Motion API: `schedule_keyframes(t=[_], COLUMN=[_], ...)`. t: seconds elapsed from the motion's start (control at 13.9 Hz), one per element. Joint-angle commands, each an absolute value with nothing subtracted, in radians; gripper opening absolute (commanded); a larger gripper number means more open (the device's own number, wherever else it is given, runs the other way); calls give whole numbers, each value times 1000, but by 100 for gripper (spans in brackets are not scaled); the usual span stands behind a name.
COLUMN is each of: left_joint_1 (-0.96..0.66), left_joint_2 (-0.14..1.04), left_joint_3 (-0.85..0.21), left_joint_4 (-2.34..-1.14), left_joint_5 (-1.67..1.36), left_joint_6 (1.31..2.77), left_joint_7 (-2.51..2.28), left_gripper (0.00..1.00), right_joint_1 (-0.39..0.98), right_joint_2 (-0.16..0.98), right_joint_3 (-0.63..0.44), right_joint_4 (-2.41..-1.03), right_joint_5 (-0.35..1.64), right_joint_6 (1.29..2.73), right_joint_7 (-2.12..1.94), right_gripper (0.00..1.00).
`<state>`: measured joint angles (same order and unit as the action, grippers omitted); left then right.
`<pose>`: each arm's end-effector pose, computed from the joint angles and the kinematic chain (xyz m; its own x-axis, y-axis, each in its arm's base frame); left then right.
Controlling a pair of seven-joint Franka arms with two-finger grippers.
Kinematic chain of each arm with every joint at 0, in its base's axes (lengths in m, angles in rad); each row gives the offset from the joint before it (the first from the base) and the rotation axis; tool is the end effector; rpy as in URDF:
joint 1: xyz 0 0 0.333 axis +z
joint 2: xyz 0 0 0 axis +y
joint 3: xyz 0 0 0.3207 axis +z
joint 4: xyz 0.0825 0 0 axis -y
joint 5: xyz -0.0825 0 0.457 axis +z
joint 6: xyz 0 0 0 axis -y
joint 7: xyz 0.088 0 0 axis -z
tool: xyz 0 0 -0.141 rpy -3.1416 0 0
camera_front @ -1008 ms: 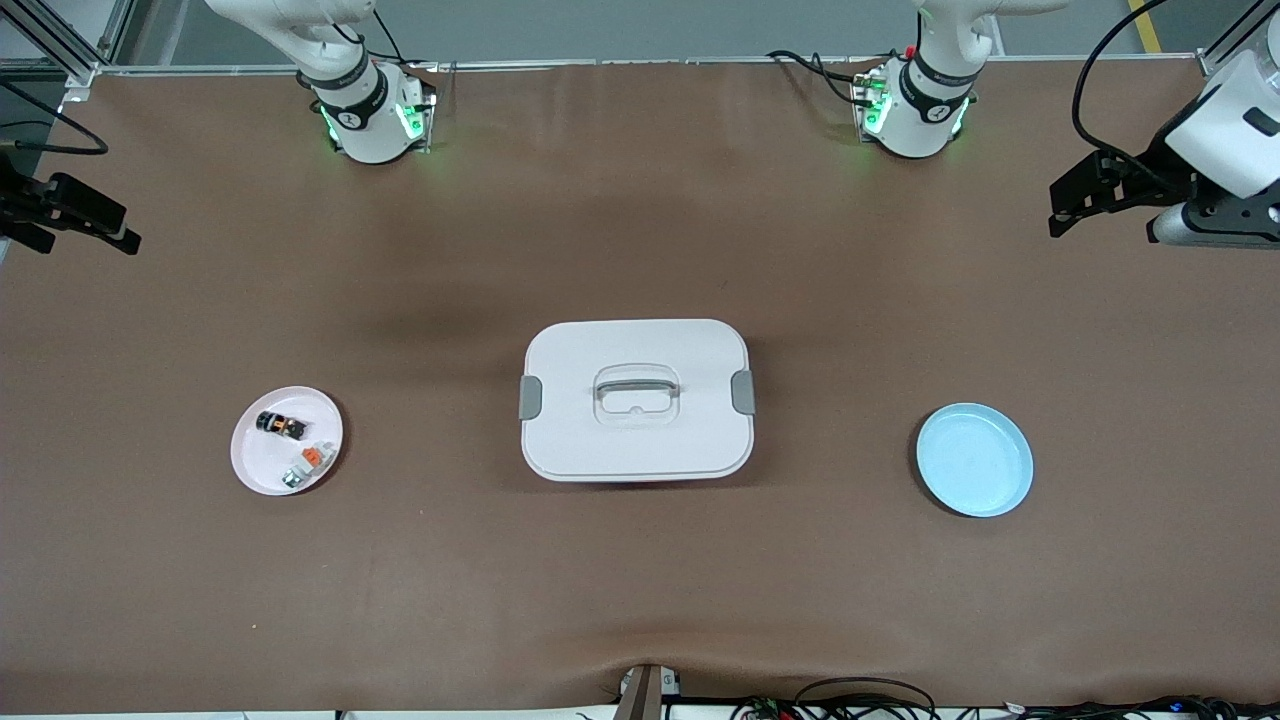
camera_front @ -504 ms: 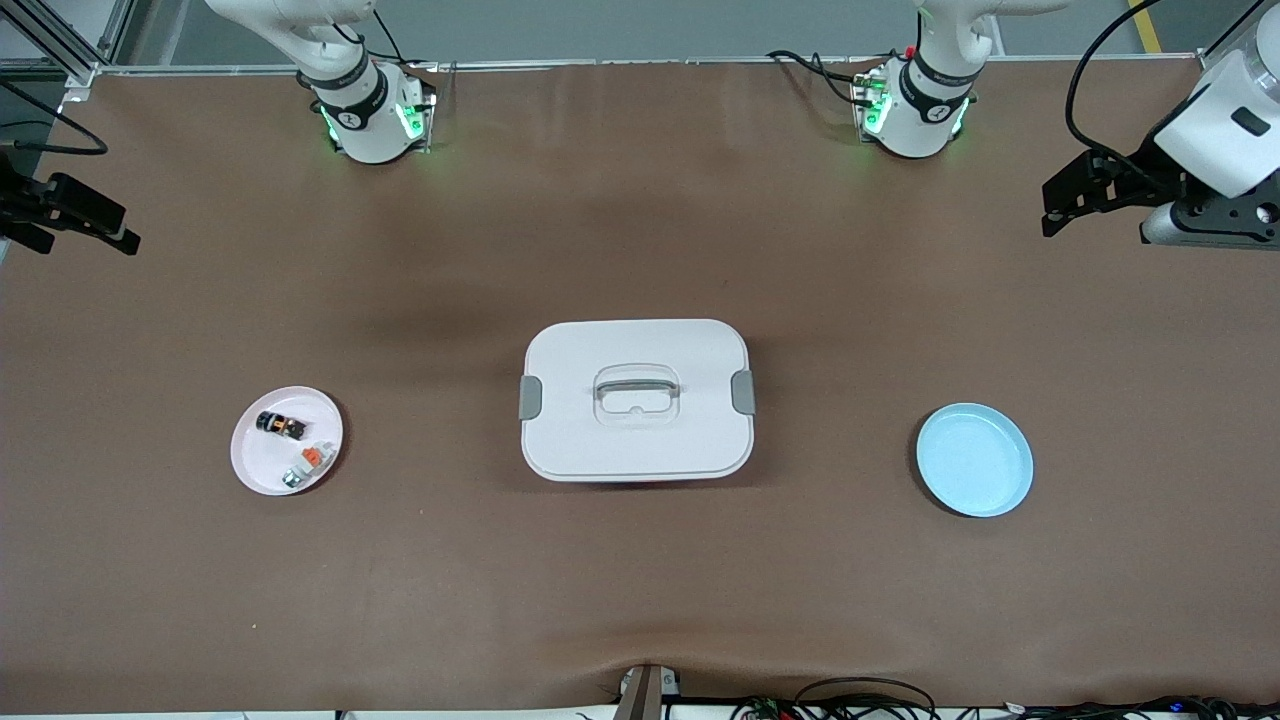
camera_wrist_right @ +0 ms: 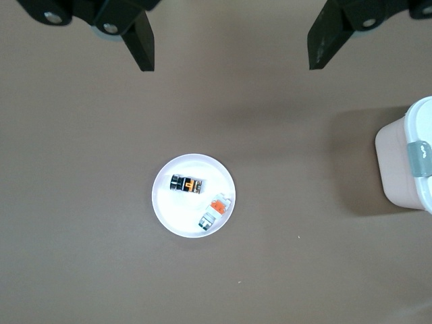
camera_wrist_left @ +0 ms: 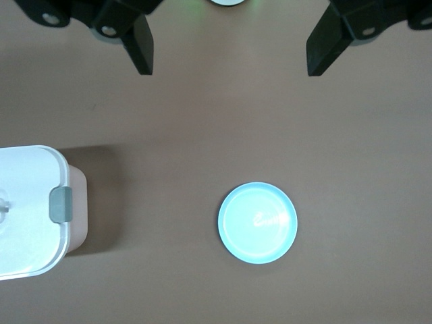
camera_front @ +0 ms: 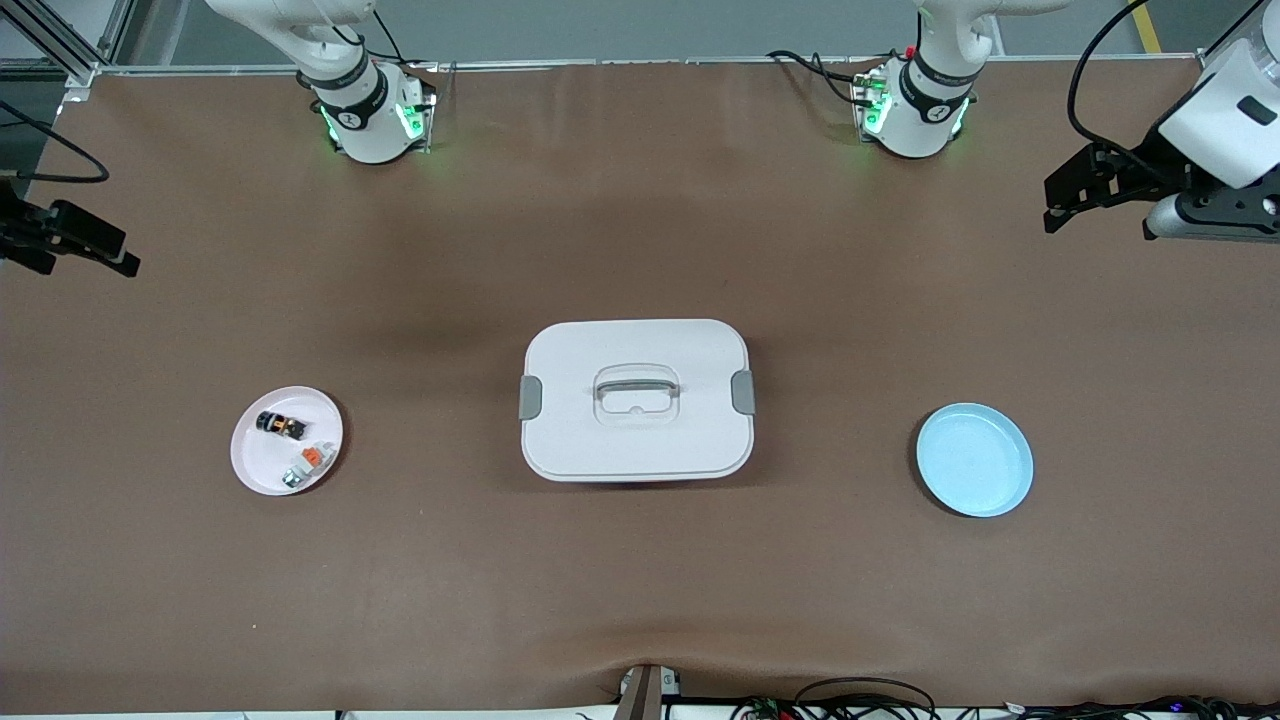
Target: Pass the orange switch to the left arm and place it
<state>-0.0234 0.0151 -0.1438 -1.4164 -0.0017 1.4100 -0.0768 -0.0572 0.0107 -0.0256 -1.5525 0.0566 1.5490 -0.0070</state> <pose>0.6049 -0.1016 0.6548 0.9957 -0.0905 -0.0216 -0.0905 -0.9959 0.0022 0.6268 -0.0438 0.5968 0.9971 -0.0745 -0.0138 -0.0752 -0.9956 -0.0564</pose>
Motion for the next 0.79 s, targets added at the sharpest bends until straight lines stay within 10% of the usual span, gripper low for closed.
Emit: schedule_keyframes(t=[0.0, 0.72], left_joint_1=[-20, -29], left_joint_2=[20, 28], left_joint_3=[-137, -150], left_joint_4=[-1405, -1384], left_joint_5=[2, 43], left_joint_6=[1388, 1439], left_joint_7=[-54, -74], left_gripper=[100, 100], right_joint_1=[-69, -86], right_joint_2=[49, 170], right_joint_3=[-20, -21], right_joint_4=[-1537, -1623], right_joint_5=[58, 15], right_joint_6=[1562, 1754], right_joint_7=[-17, -5], right_gripper=[100, 100])
